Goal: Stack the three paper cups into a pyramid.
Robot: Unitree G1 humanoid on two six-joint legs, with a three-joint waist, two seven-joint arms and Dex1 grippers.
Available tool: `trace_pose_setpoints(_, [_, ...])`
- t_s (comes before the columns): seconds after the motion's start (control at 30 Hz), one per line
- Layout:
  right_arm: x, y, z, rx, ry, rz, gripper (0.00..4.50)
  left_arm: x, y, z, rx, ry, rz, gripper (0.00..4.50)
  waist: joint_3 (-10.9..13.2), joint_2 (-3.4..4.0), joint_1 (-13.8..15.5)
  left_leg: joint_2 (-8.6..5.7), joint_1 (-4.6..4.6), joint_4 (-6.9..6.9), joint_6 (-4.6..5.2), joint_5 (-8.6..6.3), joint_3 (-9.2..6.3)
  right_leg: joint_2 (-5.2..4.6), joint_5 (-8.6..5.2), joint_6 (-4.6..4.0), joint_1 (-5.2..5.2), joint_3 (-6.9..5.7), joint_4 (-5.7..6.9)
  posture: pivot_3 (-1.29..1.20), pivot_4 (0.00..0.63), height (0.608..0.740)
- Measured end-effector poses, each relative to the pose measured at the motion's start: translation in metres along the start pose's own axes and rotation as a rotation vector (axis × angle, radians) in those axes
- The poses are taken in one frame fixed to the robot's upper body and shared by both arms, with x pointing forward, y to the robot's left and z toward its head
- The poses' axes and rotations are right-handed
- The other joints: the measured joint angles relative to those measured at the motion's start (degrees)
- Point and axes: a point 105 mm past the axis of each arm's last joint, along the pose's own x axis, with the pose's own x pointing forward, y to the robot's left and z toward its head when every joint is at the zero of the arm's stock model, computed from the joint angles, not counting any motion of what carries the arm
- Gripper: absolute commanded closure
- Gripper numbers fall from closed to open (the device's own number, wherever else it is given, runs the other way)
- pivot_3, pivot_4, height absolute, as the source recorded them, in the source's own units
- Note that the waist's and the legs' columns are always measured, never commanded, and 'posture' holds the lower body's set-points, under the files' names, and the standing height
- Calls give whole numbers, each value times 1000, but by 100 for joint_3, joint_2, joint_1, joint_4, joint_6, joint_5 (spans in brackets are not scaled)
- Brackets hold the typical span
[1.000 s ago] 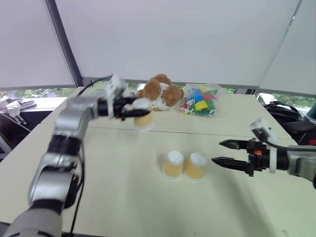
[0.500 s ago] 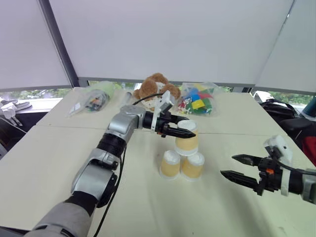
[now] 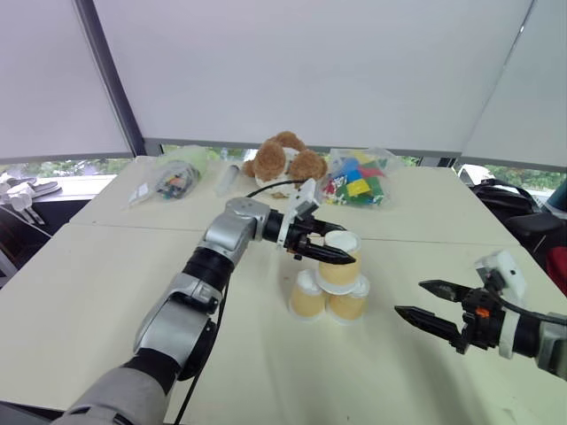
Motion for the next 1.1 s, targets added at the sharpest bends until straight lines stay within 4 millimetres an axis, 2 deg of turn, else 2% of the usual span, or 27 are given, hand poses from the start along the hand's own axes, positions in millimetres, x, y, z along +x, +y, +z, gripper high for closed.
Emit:
trace_pose_setpoints(0.07, [0,-1,0,0,-5,-3,0,0,0,0,11,1,0,2108,0,1,2,0,0,0,0,0,0,0,0,0,0,0,0,0,150,740])
trace_pose_setpoints(0.13, [1,-2,-2,4,1,-6,0,1,0,0,21,5,1,1074,0,1,4,0,0,1,0,0,0,0,0,0,1,0,1,0,150,740])
trace_pose_setpoints(0.2, [1,-3,-5,8,8,-11,0,2,1,-2,29,14,12,253,0,1,4,-1,0,1,0,0,0,0,0,0,1,0,1,0,150,740])
trace_pose_setpoints(0.23, [1,-3,-5,6,8,-12,0,2,2,-5,23,16,18,55,-1,1,1,-1,0,1,0,0,0,0,0,0,1,0,1,0,150,740])
trace_pose_setpoints(0.53, [2,-3,-5,-3,-2,-9,0,4,1,-6,-2,6,7,55,0,1,2,-1,0,1,0,0,-1,0,0,0,1,0,2,0,150,740])
trace_pose_setpoints(0.57, [3,-2,-5,-2,-1,-7,0,2,0,-4,-15,-4,0,55,0,0,0,-1,0,1,0,0,-1,1,0,0,0,0,3,0,150,740])
trace_pose_setpoints(0.63, [5,-2,-8,9,7,1,0,-8,2,15,-33,-47,-8,55,0,0,-4,0,-1,1,0,0,-1,1,0,0,-2,0,4,0,150,740])
trace_pose_setpoints(0.73, [8,-4,-8,17,2,12,0,-35,8,53,67,-59,48,55,-1,1,-38,0,3,-1,0,0,-1,2,0,1,-3,1,6,0,150,740])
trace_pose_setpoints(0.77, [10,-6,-4,15,-15,17,0,-50,11,64,112,-50,93,55,-1,2,-50,1,6,-2,0,0,0,4,0,1,-3,3,7,0,150,740])
trace_pose_setpoints(0.83, [13,-8,-2,10,-29,23,0,-78,16,74,148,-39,198,55,-4,8,-52,2,12,-5,0,0,0,4,-1,1,-2,4,12,0,150,740])
trace_pose_setpoints(0.9, [14,-11,-4,19,-29,21,0,-112,21,73,148,-27,332,55,-5,9,-51,4,16,-7,0,0,0,6,-1,1,-2,4,16,0,150,740])
trace_pose_setpoints(0.97, [16,-16,-7,28,-25,18,0,-151,22,58,96,5,494,55,-6,11,-19,5,15,-4,0,0,3,2,-1,1,0,3,19,0,150,740])
trace_pose_setpoints(1.03, [18,-18,-7,27,-43,17,0,-192,13,23,11,79,663,55,-17,30,-52,9,32,-7,0,0,15,0,-1,1,1,17,22,0,150,740])
trace_pose_setpoints(1.07, [19,-22,-11,43,-49,10,0,-224,-3,-12,-94,159,788,55,-19,32,-93,9,36,-10,3,-2,18,2,-1,1,1,19,22,0,150,740])
trace_pose_setpoints(1.1, [18,-25,-14,53,-49,3,0,-241,-20,-40,-186,209,853,55,-18,32,-137,13,34,-15,3,-2,17,1,-1,1,-2,17,25,0,150,740])
